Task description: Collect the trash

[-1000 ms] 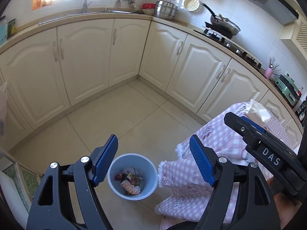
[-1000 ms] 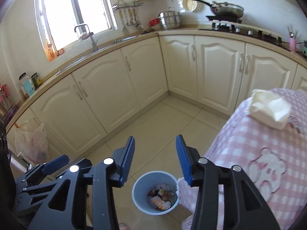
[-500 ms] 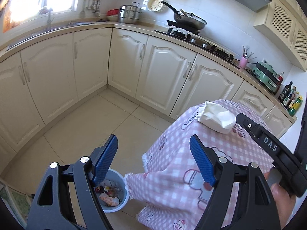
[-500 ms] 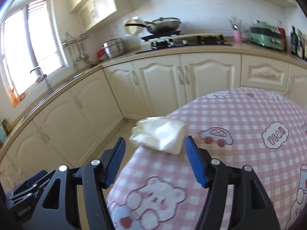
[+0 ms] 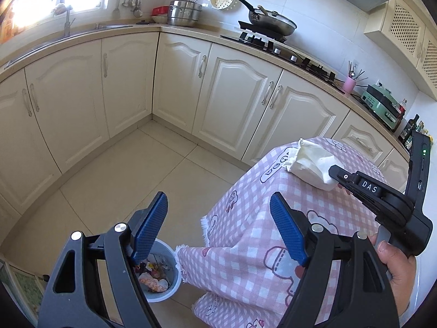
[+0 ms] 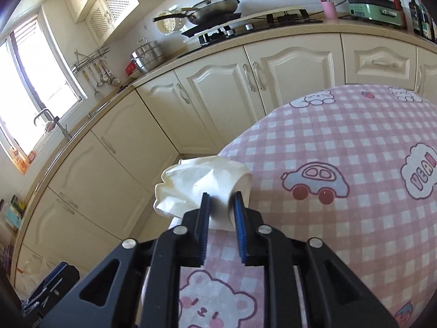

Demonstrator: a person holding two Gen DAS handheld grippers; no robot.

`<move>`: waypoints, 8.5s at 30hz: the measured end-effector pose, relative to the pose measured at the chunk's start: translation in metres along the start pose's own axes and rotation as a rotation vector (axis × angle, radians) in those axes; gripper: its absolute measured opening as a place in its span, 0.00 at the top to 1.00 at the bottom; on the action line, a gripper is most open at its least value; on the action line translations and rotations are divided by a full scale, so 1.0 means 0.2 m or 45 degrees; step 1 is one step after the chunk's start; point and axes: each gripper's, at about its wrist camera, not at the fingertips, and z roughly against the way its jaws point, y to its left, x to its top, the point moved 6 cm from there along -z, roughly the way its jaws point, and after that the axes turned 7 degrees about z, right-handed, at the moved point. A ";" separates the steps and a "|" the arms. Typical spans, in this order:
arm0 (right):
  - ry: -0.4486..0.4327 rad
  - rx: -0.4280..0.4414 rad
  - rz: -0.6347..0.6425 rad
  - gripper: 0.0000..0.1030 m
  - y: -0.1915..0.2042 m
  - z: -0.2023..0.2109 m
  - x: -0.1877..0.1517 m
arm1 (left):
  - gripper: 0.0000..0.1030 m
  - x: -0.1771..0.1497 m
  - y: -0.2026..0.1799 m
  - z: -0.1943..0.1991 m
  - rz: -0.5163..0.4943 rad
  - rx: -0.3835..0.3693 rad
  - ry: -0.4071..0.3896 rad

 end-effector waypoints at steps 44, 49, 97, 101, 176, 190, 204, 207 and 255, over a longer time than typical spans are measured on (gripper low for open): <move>0.757 0.118 0.437 0.90 0.87 -1.30 -1.83 | 0.35 -1.34 1.71 -1.12 0.731 0.513 0.549; 0.812 0.077 0.433 0.90 0.78 -1.43 -1.94 | 0.45 -1.49 1.79 -1.28 0.706 0.581 0.634; 0.422 0.001 0.780 0.56 1.10 -0.82 -1.50 | 0.19 -0.94 1.39 -0.59 0.488 0.468 0.264; 0.311 -0.021 0.798 0.53 1.14 -0.54 -1.34 | 0.17 -0.82 1.27 -0.35 0.444 0.445 0.149; -0.808 -0.288 0.495 0.11 0.49 2.54 -0.92 | 0.07 -0.74 -0.27 1.81 -0.309 -0.015 -0.762; -0.799 -0.286 0.484 0.11 0.51 2.53 -0.94 | 0.07 -0.73 -0.26 1.80 -0.299 -0.029 -0.747; -0.789 -0.291 0.478 0.11 0.52 2.52 -0.96 | 0.07 -0.74 -0.26 1.78 -0.305 -0.035 -0.731; -0.789 -0.291 0.478 0.10 0.53 2.52 -0.96 | 0.07 -0.74 -0.26 1.78 -0.306 -0.033 -0.730; -0.774 -0.284 0.487 0.09 0.53 2.46 -0.95 | 0.07 -0.73 -0.24 1.75 -0.310 -0.035 -0.714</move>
